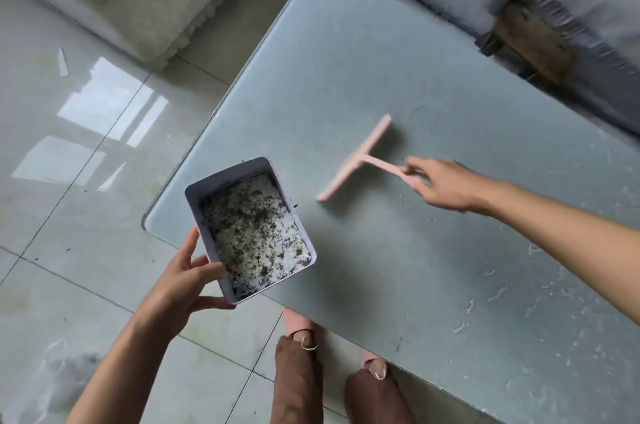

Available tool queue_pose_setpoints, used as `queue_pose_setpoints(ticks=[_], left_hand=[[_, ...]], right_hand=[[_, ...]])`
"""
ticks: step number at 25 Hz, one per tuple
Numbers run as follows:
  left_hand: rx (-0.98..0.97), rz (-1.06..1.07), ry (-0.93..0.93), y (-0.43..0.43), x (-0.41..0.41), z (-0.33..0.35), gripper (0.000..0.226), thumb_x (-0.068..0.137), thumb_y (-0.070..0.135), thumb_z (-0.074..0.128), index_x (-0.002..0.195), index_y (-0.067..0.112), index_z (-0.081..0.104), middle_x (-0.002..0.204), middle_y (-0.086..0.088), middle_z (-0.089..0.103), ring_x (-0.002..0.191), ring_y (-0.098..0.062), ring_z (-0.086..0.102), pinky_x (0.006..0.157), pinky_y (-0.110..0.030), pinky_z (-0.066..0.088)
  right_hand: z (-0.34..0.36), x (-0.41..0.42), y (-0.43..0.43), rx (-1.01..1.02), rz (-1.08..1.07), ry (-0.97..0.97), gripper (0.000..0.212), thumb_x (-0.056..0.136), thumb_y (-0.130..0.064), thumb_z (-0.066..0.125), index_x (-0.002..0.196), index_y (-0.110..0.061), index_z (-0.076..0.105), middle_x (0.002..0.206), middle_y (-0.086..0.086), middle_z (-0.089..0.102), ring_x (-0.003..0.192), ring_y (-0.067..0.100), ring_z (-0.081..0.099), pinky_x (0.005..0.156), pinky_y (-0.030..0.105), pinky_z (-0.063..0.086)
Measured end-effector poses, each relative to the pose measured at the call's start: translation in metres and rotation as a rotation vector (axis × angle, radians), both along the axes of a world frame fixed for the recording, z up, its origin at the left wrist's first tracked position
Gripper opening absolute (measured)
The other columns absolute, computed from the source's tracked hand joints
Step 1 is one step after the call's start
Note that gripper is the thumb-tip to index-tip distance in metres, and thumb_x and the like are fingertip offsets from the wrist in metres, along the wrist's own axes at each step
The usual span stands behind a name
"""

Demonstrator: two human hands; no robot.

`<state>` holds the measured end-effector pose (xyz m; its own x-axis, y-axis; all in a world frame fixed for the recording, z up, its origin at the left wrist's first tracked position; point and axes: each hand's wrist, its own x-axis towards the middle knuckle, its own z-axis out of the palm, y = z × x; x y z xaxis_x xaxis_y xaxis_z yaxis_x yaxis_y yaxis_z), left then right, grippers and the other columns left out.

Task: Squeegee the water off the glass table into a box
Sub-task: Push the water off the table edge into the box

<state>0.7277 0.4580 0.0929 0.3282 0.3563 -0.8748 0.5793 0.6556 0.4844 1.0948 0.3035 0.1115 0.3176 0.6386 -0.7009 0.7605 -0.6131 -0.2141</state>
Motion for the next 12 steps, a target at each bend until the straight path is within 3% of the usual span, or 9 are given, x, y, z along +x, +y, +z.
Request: queue_pose_setpoints(ticks=[4,8,12], left_hand=[[-0.014,-0.035,-0.005,0.006,0.009,0.008,0.079,0.088,-0.015,0.044,0.143,0.040,0.033,0.107,-0.012,0.068,0.092,-0.035,0.066,0.057,-0.048,0.059],[-0.002,-0.109,-0.008,0.009,0.032,0.009,0.080,0.087,-0.015,0.045,0.141,0.043,0.035,0.108,-0.014,0.068,0.091,-0.035,0.066,0.056,-0.047,0.058],[0.014,-0.159,-0.048,0.013,0.059,0.004,0.081,0.082,-0.011,0.055,0.137,0.046,0.039,0.102,-0.009,0.072,0.086,-0.028,0.069,0.056,-0.044,0.058]], right_hand=[[0.038,0.028,-0.047,-0.270,0.038,-0.072,0.020,0.094,-0.030,0.042,0.111,-0.027,0.052,0.102,0.012,0.062,0.083,0.033,0.061,0.072,0.038,0.054],[0.021,0.005,0.012,-0.023,0.070,-0.075,0.019,0.095,-0.033,0.039,0.108,-0.028,0.052,0.107,0.012,0.061,0.092,0.034,0.055,0.068,0.035,0.041],[0.003,-0.006,-0.008,-0.045,0.031,-0.058,0.007,0.095,-0.024,0.038,0.099,-0.025,0.044,0.108,0.014,0.060,0.086,0.036,0.052,0.067,0.037,0.041]])
